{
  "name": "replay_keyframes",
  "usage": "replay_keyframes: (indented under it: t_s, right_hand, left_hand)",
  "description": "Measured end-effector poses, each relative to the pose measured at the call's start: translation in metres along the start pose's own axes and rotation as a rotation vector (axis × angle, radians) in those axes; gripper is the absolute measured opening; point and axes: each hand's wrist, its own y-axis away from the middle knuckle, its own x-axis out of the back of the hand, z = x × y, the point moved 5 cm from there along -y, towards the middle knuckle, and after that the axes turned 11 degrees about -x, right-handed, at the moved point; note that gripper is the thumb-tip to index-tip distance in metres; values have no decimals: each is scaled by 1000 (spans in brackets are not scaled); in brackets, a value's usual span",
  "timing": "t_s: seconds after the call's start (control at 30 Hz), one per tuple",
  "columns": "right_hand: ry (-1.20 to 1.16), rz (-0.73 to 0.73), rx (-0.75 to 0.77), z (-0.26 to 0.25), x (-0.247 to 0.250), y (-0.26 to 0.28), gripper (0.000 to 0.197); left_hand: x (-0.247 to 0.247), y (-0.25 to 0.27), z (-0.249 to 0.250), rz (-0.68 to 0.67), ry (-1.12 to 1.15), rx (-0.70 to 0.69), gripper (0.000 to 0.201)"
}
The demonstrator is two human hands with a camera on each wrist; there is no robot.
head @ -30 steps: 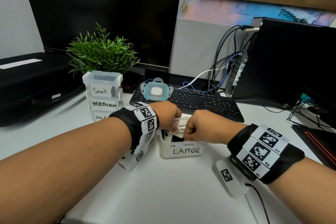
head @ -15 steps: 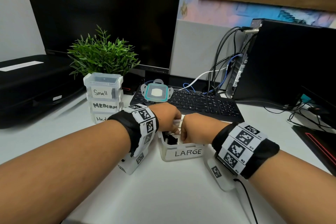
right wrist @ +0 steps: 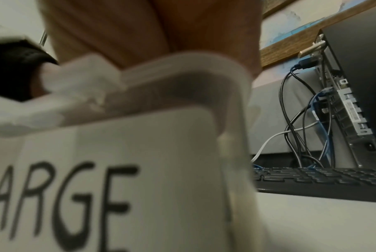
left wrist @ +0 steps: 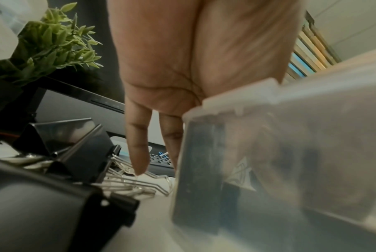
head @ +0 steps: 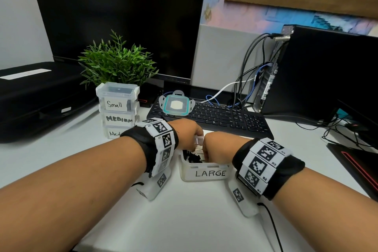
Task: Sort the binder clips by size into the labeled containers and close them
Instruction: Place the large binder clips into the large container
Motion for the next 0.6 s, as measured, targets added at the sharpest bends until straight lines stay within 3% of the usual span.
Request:
replay_keyframes:
  t_s: [0.13, 0.33, 0.6]
  right_hand:
    - [-28, 70, -52, 2, 3, 7, 21]
    - [-169, 98, 35, 1, 3, 8, 19]
    - [-120, -25, 92, -3, -1, 6, 21]
  left_hand:
    - [-1, 0, 2, 0, 9, 1, 38]
    - [-2, 1, 1, -3, 32, 21, 42]
    - [-1, -2, 5, 3, 12, 10, 46]
